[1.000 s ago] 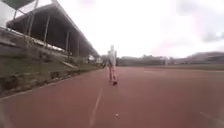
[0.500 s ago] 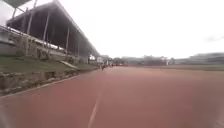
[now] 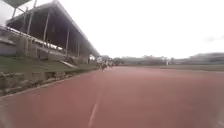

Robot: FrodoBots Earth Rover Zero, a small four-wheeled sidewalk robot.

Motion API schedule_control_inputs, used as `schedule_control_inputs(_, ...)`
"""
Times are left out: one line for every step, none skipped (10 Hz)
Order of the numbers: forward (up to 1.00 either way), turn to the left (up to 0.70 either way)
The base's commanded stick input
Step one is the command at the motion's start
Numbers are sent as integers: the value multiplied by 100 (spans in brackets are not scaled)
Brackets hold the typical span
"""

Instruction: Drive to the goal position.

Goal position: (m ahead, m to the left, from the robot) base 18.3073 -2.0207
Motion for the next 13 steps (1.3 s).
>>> schedule_control_inputs(70,1)
schedule_control_inputs(70,1)
schedule_control_inputs(70,1)
schedule_control_inputs(70,1)
schedule_control_inputs(70,1)
schedule_control_inputs(70,1)
schedule_control_inputs(70,1)
schedule_control_inputs(70,1)
schedule_control_inputs(70,1)
schedule_control_inputs(70,1)
schedule_control_inputs(70,1)
schedule_control_inputs(70,1)
schedule_control_inputs(70,1)
